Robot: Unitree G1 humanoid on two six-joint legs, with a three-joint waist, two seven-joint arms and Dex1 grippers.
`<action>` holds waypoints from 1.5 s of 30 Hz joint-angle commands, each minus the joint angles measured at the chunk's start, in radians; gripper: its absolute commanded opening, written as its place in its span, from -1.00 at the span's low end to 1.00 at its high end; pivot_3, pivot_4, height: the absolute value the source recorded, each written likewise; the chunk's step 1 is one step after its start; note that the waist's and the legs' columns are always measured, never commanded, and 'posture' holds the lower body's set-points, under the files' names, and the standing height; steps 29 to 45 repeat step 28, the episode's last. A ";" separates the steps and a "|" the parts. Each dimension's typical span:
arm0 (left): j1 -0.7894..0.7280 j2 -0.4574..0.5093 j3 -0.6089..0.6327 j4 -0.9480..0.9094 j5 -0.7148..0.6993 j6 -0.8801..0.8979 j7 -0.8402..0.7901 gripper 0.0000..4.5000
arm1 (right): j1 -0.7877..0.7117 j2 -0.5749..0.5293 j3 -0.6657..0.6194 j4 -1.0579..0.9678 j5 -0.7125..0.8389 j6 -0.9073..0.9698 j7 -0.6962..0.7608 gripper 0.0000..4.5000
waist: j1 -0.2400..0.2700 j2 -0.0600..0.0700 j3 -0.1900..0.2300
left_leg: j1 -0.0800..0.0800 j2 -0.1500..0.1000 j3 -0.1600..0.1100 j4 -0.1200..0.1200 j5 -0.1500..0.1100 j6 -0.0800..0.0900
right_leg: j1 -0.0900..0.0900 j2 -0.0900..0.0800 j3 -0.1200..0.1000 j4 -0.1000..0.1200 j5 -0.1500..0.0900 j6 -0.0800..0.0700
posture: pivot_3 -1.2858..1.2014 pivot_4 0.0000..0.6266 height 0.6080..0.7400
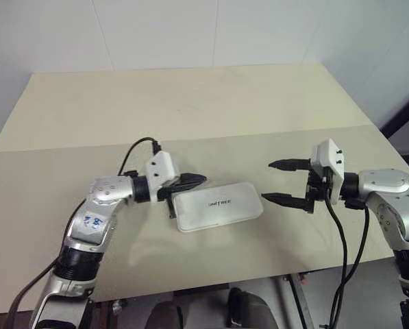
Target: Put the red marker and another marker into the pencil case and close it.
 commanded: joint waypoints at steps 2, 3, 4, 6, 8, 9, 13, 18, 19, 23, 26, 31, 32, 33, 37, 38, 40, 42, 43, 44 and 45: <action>0.099 0.075 0.092 -0.080 -0.084 -0.046 -0.071 -0.28 | -0.012 0.019 -0.057 0.061 0.002 -0.108 0.017 1.00 | 0.000 0.000 0.000 | 0.000 0.000 0.000 0.000 0.000 0.000 | 0.000 0.000 0.000 0.000 0.000 0.000 | 0.03 -0.52 1.00; 0.132 0.086 0.123 -0.079 -0.094 -0.072 -0.077 -0.17 | 0.002 0.018 -0.059 0.073 -0.003 -0.137 0.031 1.00 | 0.001 0.000 0.000 | 0.000 0.000 0.000 0.000 0.000 0.000 | 0.000 0.000 0.000 0.000 0.000 0.000 | 0.03 -0.52 1.00; 0.163 0.093 0.153 -0.075 -0.118 -0.083 -0.089 -0.01 | 0.016 0.015 -0.060 0.088 -0.008 -0.164 0.047 1.00 | 0.001 0.001 0.000 | 0.000 0.000 0.000 0.000 0.000 0.000 | 0.000 0.000 0.000 0.000 0.000 0.000 | 0.03 -0.52 1.00; 0.195 0.102 0.184 -0.069 -0.150 -0.095 -0.100 0.32 | 0.029 0.011 -0.059 0.104 -0.012 -0.194 0.066 1.00 | 0.003 0.001 0.000 | 0.000 0.000 0.000 0.000 0.000 0.000 | 0.000 0.000 0.000 0.000 0.000 0.000 | 0.03 -0.52 1.00; 0.209 0.106 0.193 -0.056 -0.146 -0.114 -0.101 0.59 | 0.035 0.012 -0.067 0.128 -0.017 -0.217 0.073 1.00 | 0.004 0.001 0.001 | 0.000 0.000 0.000 0.000 0.000 0.000 | 0.000 0.000 0.000 0.000 0.000 0.000 | 0.03 -0.52 1.00; 0.222 0.115 0.196 -0.057 -0.168 -0.091 -0.118 0.76 | 0.041 0.011 -0.079 0.157 -0.021 -0.238 0.080 1.00 | 0.003 0.001 0.000 | 0.000 0.000 0.000 0.000 0.000 0.000 | 0.000 0.000 0.000 0.000 0.000 0.000 | 0.03 -0.52 1.00; 0.227 0.117 0.208 -0.028 -0.149 -0.148 -0.107 1.00 | 0.078 0.008 -0.116 0.221 -0.039 -0.352 0.098 1.00 | 0.001 0.001 0.001 | 0.001 0.000 0.000 -0.001 0.000 0.000 | 0.000 0.000 0.000 0.000 0.000 0.000 | 0.03 -0.52 1.00; 0.219 0.113 0.215 -0.006 -0.160 -0.180 -0.106 1.00 | 0.124 0.002 -0.142 0.240 -0.049 -0.430 0.107 1.00 | -0.002 0.001 0.001 | 0.002 0.000 0.001 -0.001 0.000 0.000 | 0.000 0.000 0.001 0.000 0.000 0.000 | 0.03 -0.52 1.00; 0.206 0.107 0.213 0.000 -0.156 -0.190 -0.100 1.00 | 0.139 -0.004 -0.156 0.241 -0.043 -0.429 0.107 1.00 | -0.003 0.001 0.001 | 0.002 0.000 0.002 -0.001 0.000 0.000 | 0.000 0.000 0.001 0.000 0.000 0.000 | 0.03 -0.52 1.00; 0.190 0.105 0.208 0.010 -0.154 -0.200 -0.092 1.00 | 0.192 -0.001 -0.190 0.208 -0.036 -0.430 0.087 1.00 | 0.002 0.001 0.000 | 0.002 0.000 0.002 -0.001 0.000 0.000 | 0.001 0.000 0.001 0.000 0.000 0.000 | 0.03 -0.52 1.00; 0.193 0.110 0.203 0.005 -0.147 -0.210 -0.095 1.00 | 0.209 0.007 -0.187 0.183 -0.032 -0.420 0.079 1.00 | -0.001 0.001 0.001 | 0.003 0.000 0.002 -0.001 0.000 0.000 | 0.001 0.000 0.001 0.000 0.000 0.000 | 0.03 -0.52 1.00; 0.193 0.113 0.205 -0.004 -0.152 -0.204 -0.093 1.00 | 0.204 0.010 -0.182 0.178 -0.031 -0.413 0.072 1.00 | -0.002 0.001 0.001 | 0.003 0.000 0.003 -0.001 0.000 0.000 | 0.001 0.000 0.002 0.000 0.000 0.000 | 0.03 -0.52 1.00; 0.193 0.113 0.205 -0.004 -0.152 -0.204 -0.093 1.00 | 0.204 0.010 -0.182 0.178 -0.031 -0.413 0.072 1.00 | -0.002 0.001 0.001 | 0.003 0.000 0.003 -0.001 0.000 0.000 | 0.001 0.000 0.002 0.000 0.000 0.000 | 0.03 -0.52 1.00; 0.193 0.113 0.205 -0.004 -0.152 -0.204 -0.093 1.00 | 0.204 0.010 -0.182 0.178 -0.031 -0.413 0.072 1.00 | -0.002 0.001 0.001 | 0.003 0.000 0.003 -0.001 0.000 0.000 | 0.001 0.000 0.002 0.000 0.000 0.000 | 0.03 -0.52 1.00; 0.193 0.113 0.205 -0.004 -0.152 -0.204 -0.093 1.00 | 0.204 0.010 -0.182 0.178 -0.031 -0.413 0.072 1.00 | -0.002 0.001 0.001 | 0.003 0.000 0.003 -0.001 0.000 0.000 | 0.001 0.000 0.002 0.000 0.000 0.000 | 0.03 -0.52 1.00; 0.193 0.113 0.205 -0.004 -0.152 -0.204 -0.093 1.00 | 0.204 0.010 -0.182 0.178 -0.031 -0.413 0.072 1.00 | -0.002 0.001 0.001 | 0.003 0.000 0.003 -0.001 0.000 0.000 | 0.001 0.000 0.002 0.000 0.000 0.000 | 0.03 -0.52 1.00; 0.193 0.113 0.205 -0.004 -0.152 -0.204 -0.093 1.00 | 0.204 0.010 -0.182 0.178 -0.031 -0.413 0.072 1.00 | -0.002 0.001 0.001 | 0.003 0.000 0.003 -0.001 0.000 0.000 | 0.001 0.000 0.002 0.000 0.000 0.000 | 0.03 -0.52 1.00; 0.193 0.113 0.205 -0.004 -0.152 -0.204 -0.093 1.00 | 0.204 0.010 -0.182 0.178 -0.031 -0.413 0.072 1.00 | -0.002 0.001 0.001 | 0.003 0.000 0.003 -0.001 0.000 0.000 | 0.001 0.000 0.002 0.000 0.000 0.000 | 0.03 -0.52 1.00; 0.193 0.113 0.205 -0.004 -0.152 -0.204 -0.093 1.00 | 0.204 0.010 -0.182 0.178 -0.031 -0.413 0.072 1.00 | -0.002 0.001 0.001 | 0.003 0.000 0.003 -0.001 0.000 0.000 | 0.001 0.000 0.002 0.000 0.000 0.000 | 0.03 -0.52 1.00; 0.193 0.113 0.205 -0.004 -0.152 -0.204 -0.093 1.00 | 0.204 0.010 -0.182 0.178 -0.031 -0.413 0.072 1.00 | -0.002 0.001 0.001 | 0.003 0.000 0.003 -0.001 0.000 0.000 | 0.001 0.000 0.002 0.000 0.000 0.000 | 0.03 -0.52 1.00; 0.193 0.113 0.205 -0.004 -0.152 -0.204 -0.093 1.00 | 0.204 0.010 -0.182 0.178 -0.031 -0.413 0.072 1.00 | -0.002 0.001 0.001 | 0.003 0.000 0.003 -0.001 0.000 0.000 | 0.001 0.000 0.002 0.000 0.000 0.000 | 0.03 -0.52 1.00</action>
